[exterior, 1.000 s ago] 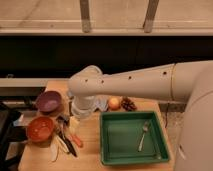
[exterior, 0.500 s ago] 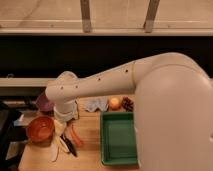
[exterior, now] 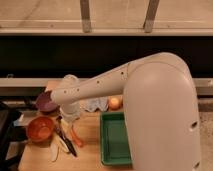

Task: Place pepper in purple bowl

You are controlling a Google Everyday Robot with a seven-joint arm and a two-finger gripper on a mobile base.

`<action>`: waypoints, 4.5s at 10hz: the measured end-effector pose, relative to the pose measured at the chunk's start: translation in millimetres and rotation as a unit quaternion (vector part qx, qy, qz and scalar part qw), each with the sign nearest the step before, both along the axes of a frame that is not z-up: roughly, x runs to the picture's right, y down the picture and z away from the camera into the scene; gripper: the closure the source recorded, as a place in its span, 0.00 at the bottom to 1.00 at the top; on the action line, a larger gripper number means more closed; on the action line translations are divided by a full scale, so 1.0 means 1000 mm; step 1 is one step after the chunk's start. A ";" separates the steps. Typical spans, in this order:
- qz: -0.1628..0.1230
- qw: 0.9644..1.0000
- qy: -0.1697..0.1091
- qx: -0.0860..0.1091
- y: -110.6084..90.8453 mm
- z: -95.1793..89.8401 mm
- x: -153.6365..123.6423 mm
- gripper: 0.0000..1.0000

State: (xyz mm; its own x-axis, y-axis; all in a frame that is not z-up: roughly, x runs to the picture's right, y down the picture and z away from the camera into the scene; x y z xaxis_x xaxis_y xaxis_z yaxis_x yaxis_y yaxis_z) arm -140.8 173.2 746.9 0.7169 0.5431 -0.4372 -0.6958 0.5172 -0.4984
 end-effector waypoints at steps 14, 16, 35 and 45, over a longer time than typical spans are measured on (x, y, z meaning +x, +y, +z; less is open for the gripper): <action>-0.015 0.996 0.075 -0.037 0.050 0.029 0.006 0.30; -0.022 0.995 0.087 -0.040 0.055 0.035 0.007 0.30; -0.003 0.991 0.127 -0.035 0.008 0.055 0.033 1.00; 0.148 0.983 -0.102 0.021 -0.135 0.057 -0.033 1.00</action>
State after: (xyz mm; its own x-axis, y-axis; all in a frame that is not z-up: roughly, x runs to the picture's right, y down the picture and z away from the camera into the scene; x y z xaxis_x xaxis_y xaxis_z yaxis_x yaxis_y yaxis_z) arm -174.1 38.0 804.3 0.5946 0.7563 -0.2728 -0.7066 0.3297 -0.6262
